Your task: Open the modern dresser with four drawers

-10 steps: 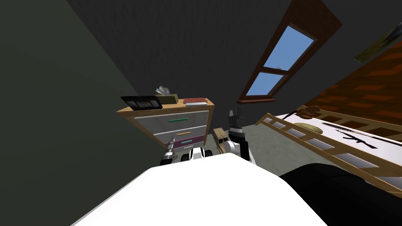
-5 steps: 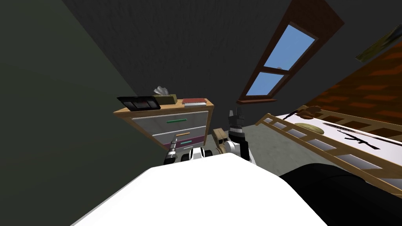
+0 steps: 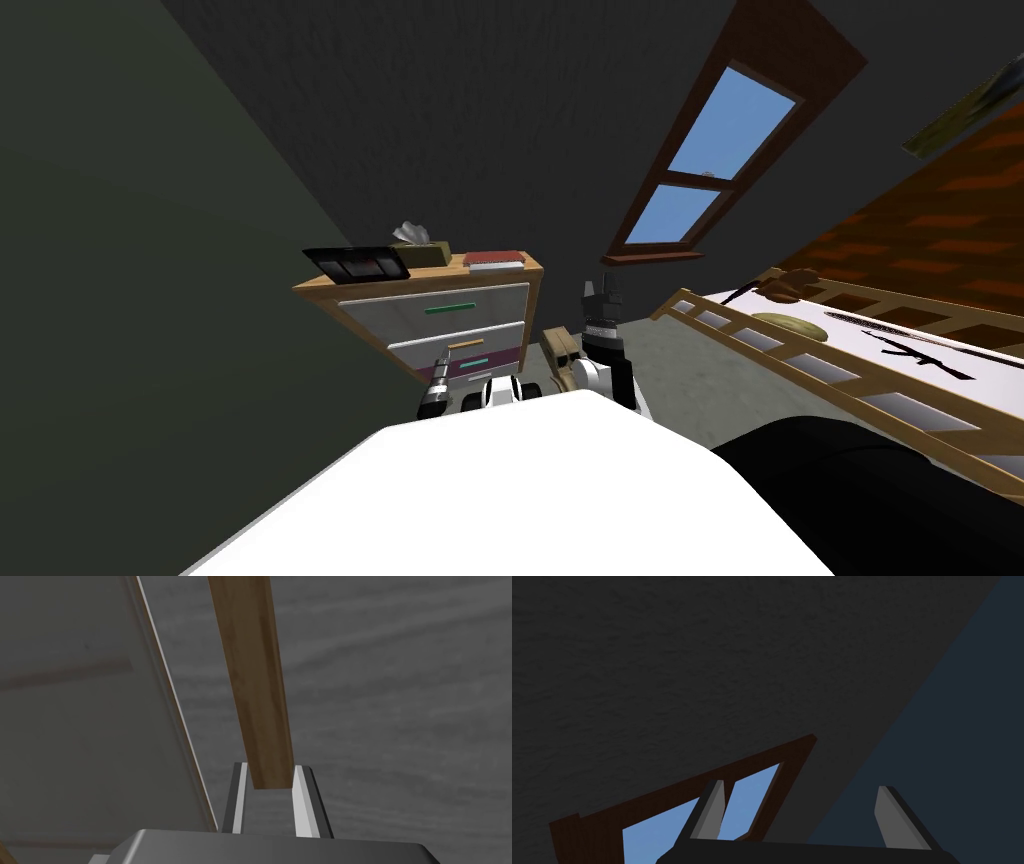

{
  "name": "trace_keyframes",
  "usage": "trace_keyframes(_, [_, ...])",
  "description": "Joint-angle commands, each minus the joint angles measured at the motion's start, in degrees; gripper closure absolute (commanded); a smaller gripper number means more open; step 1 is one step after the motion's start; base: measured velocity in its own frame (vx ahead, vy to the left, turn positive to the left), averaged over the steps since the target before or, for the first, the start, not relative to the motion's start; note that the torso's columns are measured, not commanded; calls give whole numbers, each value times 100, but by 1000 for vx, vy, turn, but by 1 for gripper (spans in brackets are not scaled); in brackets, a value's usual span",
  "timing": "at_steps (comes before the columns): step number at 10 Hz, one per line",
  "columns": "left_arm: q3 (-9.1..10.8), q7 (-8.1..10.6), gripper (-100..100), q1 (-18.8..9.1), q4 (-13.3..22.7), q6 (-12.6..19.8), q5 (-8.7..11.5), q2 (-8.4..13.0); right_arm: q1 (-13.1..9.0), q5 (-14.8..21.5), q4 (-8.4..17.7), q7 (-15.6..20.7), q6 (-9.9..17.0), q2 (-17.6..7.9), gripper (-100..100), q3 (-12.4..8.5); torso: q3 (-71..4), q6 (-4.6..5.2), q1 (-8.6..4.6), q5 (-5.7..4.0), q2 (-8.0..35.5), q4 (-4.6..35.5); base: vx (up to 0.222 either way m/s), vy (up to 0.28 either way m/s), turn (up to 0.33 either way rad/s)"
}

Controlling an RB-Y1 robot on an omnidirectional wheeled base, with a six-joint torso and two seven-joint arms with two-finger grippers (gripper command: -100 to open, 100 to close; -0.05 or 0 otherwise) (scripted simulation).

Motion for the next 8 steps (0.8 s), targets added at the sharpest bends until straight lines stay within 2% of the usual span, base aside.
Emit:
trace_keyframes(1, [-20, 31, 100, -29, -83, 215, -13, 30, -1, 0, 0, 0, 0, 0, 0, 0, 10, -4, -8, -4, 22, 4, -176, -35, 35])
trace_keyframes(3, [-36, 56, 100, -51, -150, 387, -24, 54, -2, 0, 0, 0, 0, 1, 0, 1, 22, 0, -15, -4, 36, 8, -186, -30, 26])
trace_keyframes(4, [-35, 51, 100, -24, -206, 307, -21, 44, -2, 0, 0, 0, 0, 1, 0, 1, 12, 2, -16, -5, 20, 7, -87, -17, 10])
trace_keyframes(5, [-61, 69, 100, 37, -245, 357, -38, 51, -1, 0, 0, 0, 0, 0, 0, 0, -9, 3, -15, -12, -13, 11, -128, -22, 22])
trace_keyframes(8, [-103, 93, 100, 122, -313, 393, -63, 62, -2, 0, 0, 0, 0, 1, 0, 1, 17, 2, -16, -4, 29, 8, -193, -18, 19])
